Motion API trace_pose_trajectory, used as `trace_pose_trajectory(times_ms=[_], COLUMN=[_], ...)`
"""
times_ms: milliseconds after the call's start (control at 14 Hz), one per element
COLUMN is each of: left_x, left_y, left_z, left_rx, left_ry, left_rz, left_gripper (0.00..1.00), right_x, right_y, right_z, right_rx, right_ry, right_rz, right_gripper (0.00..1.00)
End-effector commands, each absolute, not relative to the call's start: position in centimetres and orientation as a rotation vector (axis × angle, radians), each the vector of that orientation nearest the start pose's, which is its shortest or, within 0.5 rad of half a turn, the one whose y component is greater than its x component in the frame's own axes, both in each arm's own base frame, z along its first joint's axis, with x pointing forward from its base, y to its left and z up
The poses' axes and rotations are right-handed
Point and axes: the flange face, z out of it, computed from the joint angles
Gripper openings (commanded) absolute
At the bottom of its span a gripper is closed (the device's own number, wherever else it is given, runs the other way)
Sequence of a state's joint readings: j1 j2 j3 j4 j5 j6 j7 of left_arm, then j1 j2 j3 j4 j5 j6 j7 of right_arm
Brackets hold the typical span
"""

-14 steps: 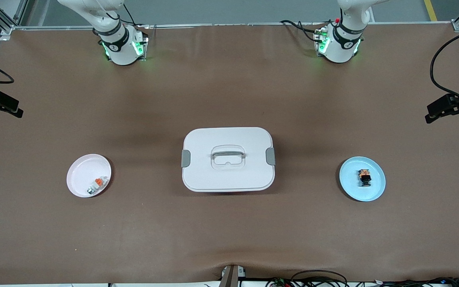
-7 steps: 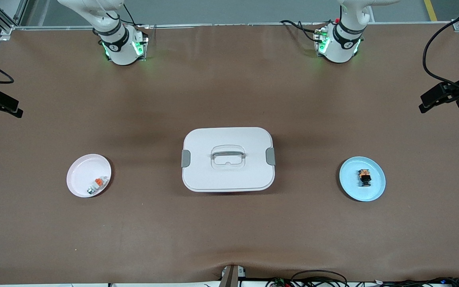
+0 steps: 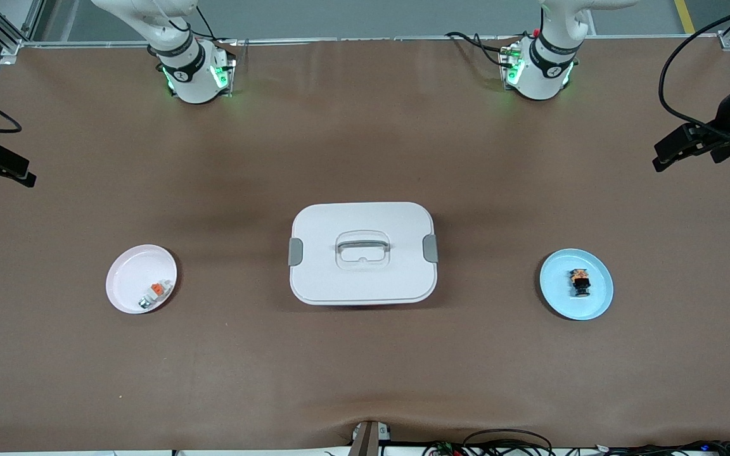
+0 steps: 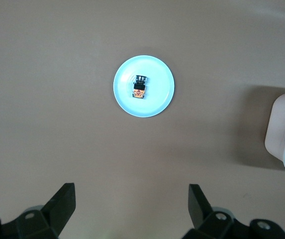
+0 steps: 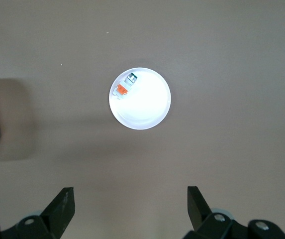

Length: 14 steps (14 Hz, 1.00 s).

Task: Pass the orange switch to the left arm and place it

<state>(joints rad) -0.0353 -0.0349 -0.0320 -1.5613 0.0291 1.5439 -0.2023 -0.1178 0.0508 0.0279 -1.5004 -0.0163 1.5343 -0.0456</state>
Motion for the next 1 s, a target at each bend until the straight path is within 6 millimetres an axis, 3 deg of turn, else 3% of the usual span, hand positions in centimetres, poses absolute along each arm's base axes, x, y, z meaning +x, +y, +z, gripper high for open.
trace_pose_trajectory(times_ms=[0,929], left_x=[52.58,52.32], left_y=[-3.50,-4.18], left_z=[65.29,65.22], left_rx=[-3.103,-3.108], left_ry=[-0.221,-0.169], left_rz=[-0.072,-0.033], left_gripper=[1.00,1.00], right_x=[56.16,56.23], right_y=[-5.73,-5.70], right_z=[63.25,63.45], right_rx=[-3.167,-3.132], right_ry=[0.101,0.113], right_rz=[0.012,-0.006], right_gripper=[1.00,1.00])
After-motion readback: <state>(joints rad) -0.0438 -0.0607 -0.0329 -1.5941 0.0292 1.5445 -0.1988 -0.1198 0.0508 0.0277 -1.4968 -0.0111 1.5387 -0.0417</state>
